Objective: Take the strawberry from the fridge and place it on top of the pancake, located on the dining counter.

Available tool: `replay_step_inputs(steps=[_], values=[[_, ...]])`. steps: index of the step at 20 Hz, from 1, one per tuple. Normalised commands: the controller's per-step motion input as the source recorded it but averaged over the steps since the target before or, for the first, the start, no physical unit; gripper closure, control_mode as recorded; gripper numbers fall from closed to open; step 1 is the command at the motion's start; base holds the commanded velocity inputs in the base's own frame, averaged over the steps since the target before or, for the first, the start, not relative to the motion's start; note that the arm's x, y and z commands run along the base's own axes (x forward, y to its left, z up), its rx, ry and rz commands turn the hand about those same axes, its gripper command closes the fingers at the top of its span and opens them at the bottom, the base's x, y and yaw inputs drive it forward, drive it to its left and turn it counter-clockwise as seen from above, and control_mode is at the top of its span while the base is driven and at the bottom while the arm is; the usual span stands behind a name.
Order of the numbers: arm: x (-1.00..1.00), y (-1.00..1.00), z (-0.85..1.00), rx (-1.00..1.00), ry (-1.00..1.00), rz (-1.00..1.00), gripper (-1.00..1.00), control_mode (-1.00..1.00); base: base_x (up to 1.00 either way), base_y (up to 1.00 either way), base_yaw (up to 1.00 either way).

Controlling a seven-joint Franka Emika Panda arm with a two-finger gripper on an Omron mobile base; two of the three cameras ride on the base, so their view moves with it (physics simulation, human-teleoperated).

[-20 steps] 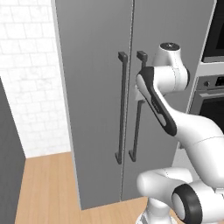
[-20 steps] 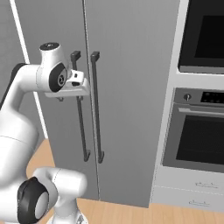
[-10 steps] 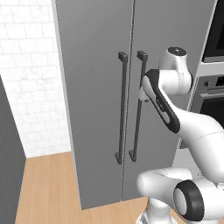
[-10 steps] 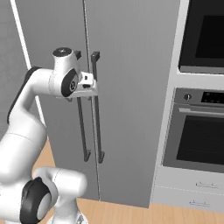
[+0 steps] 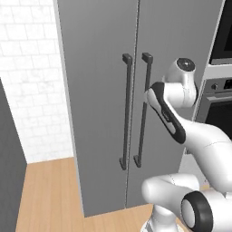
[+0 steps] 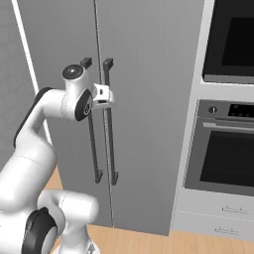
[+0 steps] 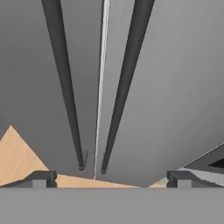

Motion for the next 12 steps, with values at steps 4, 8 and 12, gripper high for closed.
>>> replay_step_inputs(steps=[4,8,12], values=[[0.50,0.01,0.00,0.06,0.00,-0.10,-1.00,-1.00,0.00,0.00,0.00],[0.43,0.00,0.00,0.03,0.00,-0.08,-1.00,-1.00,0.00,0.00,0.00],[0.34,0.00,-0.04,0.02,0.00,0.00,-1.00,-1.00,0.00,0.00,0.00]])
